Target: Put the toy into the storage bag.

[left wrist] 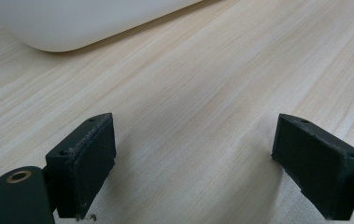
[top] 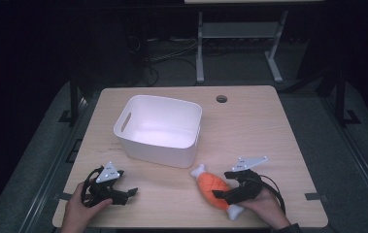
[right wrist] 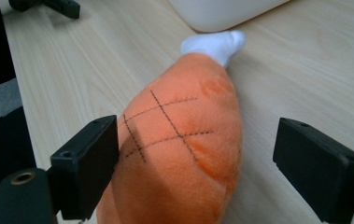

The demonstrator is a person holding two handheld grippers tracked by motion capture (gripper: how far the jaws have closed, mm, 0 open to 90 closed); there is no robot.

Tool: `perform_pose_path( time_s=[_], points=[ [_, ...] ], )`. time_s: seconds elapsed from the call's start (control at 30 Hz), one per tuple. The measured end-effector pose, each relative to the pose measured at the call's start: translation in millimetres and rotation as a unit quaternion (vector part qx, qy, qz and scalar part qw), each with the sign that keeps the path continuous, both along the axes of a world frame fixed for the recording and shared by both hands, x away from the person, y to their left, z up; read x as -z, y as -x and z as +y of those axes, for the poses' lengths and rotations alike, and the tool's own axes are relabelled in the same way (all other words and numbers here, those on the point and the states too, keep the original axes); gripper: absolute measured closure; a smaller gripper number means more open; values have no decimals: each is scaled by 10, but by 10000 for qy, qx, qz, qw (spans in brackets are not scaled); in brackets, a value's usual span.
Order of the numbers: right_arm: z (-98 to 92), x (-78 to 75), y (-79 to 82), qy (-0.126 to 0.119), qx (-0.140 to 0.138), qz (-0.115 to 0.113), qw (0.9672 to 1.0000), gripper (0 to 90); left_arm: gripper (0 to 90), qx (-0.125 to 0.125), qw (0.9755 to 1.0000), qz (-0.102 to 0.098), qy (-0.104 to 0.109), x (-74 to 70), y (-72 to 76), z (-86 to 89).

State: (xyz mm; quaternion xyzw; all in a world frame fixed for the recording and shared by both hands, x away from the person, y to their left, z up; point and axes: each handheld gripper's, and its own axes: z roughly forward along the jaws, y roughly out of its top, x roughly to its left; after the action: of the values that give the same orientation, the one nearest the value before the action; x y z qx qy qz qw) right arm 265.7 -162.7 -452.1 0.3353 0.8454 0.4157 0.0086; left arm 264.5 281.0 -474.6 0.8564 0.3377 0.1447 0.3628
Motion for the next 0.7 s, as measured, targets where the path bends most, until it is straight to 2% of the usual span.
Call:
perform_pose_path(
  time_s=[0.2, 0.7],
  points=[
    [70, 55, 13, 23, -200, 122, 9997, 139, 126, 0, 10000, 0, 1, 0, 0, 0],
    [162, 130, 43, 103, -538, 237, 9982, 162, 126, 0, 10000, 0, 1, 0, 0, 0]
  ],
)
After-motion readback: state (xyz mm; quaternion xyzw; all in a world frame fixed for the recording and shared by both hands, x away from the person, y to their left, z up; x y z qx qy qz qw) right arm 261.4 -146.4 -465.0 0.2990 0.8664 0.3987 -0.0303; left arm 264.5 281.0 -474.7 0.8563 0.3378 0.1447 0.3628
